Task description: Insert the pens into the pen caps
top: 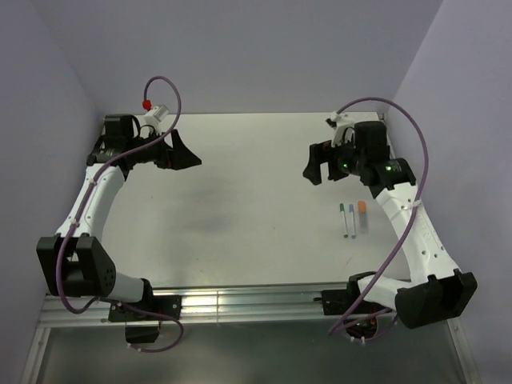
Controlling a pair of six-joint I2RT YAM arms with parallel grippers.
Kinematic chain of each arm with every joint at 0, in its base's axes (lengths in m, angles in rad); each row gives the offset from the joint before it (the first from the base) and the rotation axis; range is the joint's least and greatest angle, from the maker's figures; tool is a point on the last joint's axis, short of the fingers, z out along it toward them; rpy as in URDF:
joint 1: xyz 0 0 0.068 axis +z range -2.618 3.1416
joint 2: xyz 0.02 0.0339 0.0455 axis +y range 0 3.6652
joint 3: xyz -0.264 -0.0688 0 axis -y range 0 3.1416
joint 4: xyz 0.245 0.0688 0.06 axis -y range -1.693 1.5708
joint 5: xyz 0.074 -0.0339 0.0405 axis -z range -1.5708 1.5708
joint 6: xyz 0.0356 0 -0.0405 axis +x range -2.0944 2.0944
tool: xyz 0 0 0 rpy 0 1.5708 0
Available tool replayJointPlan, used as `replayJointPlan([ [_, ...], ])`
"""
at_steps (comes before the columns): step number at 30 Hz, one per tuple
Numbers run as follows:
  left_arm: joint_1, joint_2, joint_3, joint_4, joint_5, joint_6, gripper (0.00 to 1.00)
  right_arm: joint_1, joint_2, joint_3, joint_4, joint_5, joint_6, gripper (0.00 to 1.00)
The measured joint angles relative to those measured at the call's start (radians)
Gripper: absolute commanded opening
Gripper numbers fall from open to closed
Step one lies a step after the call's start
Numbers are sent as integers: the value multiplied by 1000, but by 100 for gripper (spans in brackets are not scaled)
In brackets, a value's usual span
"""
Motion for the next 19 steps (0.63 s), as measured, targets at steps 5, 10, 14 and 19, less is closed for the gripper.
replayJointPlan([
  [5, 22, 32, 8, -32, -31, 39, 99, 103, -16, -164, 115, -56, 34, 100],
  [10, 22, 27, -56, -48, -85, 112, 100, 137, -2, -254, 200, -64, 63, 100],
  [14, 22, 6, -113, -64, -137, 158, 99, 160, 0, -277, 251, -77, 82, 100],
  [19, 34, -60, -144, -70, -161, 191, 99, 166, 0, -283, 281, -84, 90, 100],
])
